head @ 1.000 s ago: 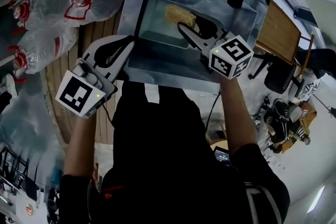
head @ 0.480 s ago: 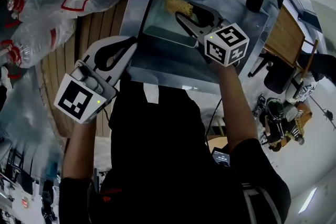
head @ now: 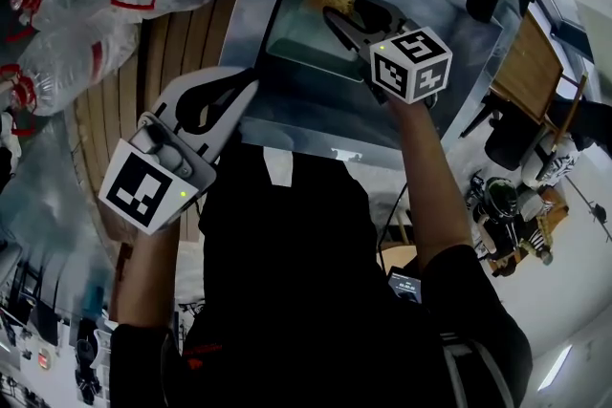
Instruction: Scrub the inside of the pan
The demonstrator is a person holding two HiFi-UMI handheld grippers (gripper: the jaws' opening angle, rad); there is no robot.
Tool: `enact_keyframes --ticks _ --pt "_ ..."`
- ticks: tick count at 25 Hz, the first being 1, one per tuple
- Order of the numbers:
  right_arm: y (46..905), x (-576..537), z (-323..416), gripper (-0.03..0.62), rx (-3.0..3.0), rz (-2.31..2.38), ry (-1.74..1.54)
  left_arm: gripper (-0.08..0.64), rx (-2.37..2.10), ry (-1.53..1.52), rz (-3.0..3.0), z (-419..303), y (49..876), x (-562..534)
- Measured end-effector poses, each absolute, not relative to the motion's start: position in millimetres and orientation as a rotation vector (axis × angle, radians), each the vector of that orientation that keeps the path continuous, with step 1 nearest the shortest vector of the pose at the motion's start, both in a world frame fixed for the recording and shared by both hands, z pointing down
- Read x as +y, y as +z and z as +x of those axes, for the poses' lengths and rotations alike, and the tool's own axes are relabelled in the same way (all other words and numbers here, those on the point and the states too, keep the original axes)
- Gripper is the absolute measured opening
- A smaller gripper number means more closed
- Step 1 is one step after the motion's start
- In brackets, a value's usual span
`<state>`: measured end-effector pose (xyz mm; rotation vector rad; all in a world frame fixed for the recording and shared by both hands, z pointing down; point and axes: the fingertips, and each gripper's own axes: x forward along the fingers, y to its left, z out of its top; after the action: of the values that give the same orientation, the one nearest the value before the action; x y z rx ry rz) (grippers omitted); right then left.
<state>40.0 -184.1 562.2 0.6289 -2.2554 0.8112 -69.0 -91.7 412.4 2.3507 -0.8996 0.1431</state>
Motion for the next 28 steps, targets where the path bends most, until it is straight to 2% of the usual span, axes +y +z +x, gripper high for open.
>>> enact_keyframes --ticks 28 --pt "564 -131 25 0.184 -2.218 0.428 0.798 0.023 -0.939 0.096 2.331 -72 415 -89"
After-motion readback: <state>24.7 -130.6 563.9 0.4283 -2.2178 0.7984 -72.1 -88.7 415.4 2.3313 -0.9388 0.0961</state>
